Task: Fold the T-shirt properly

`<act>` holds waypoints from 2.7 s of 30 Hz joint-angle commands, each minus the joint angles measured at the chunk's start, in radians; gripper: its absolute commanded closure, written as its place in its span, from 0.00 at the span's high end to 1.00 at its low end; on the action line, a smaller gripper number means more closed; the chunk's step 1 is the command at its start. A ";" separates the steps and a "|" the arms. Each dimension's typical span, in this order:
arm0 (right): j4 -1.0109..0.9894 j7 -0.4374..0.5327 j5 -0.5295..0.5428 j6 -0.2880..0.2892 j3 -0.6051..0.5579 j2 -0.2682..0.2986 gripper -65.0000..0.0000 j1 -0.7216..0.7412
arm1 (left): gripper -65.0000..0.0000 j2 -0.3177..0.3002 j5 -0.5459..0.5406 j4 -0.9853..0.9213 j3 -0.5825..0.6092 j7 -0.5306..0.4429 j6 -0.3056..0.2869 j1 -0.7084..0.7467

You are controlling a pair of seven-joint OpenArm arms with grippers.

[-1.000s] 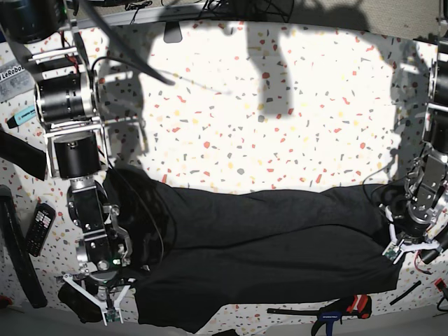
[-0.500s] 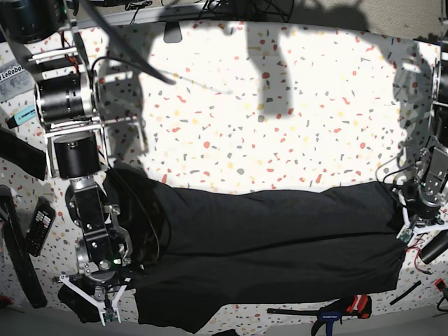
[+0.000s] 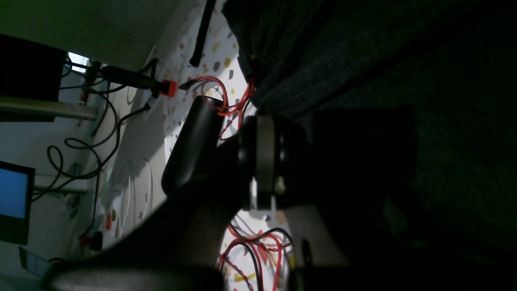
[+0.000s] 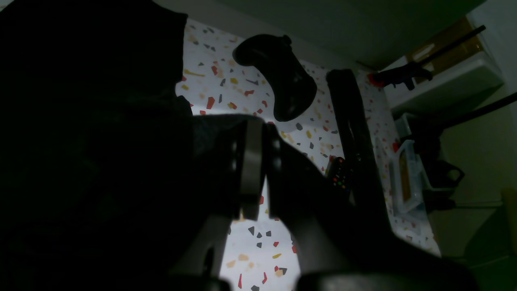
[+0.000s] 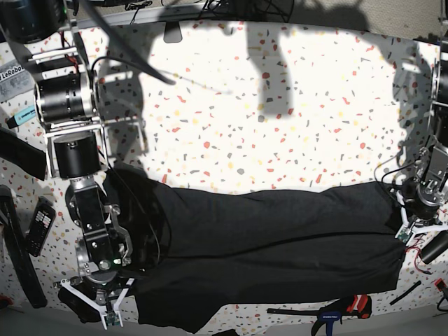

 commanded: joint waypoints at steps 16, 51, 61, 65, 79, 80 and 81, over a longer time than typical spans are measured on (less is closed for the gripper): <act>0.011 0.172 0.099 -0.014 0.004 0.008 0.58 0.041 | 0.00 -0.019 -0.007 0.011 -0.005 -0.022 0.020 -0.035; 0.011 0.033 0.360 0.286 0.004 0.006 0.58 0.011 | 0.33 -0.035 -0.036 0.011 -0.005 -0.122 0.020 -0.057; 0.011 0.022 0.360 0.286 0.004 0.006 0.58 0.011 | 0.33 -0.046 -0.027 0.011 -0.005 -0.138 -0.085 -0.106; 0.011 0.016 0.360 0.286 0.004 0.006 0.58 0.008 | 0.33 -0.045 -0.210 0.012 -0.005 -0.067 -0.166 -0.106; 0.009 0.150 0.455 0.463 0.081 0.009 0.57 -0.138 | 0.33 -0.039 -0.731 0.163 -0.008 0.063 -0.310 0.053; 0.009 0.150 0.452 0.463 0.094 0.009 0.57 -0.146 | 0.33 -0.036 -0.734 0.163 -0.008 0.077 -0.273 0.069; 0.009 0.153 0.442 0.463 0.108 0.009 0.57 -0.155 | 0.33 -0.032 -0.734 0.163 -0.009 0.087 -0.239 0.083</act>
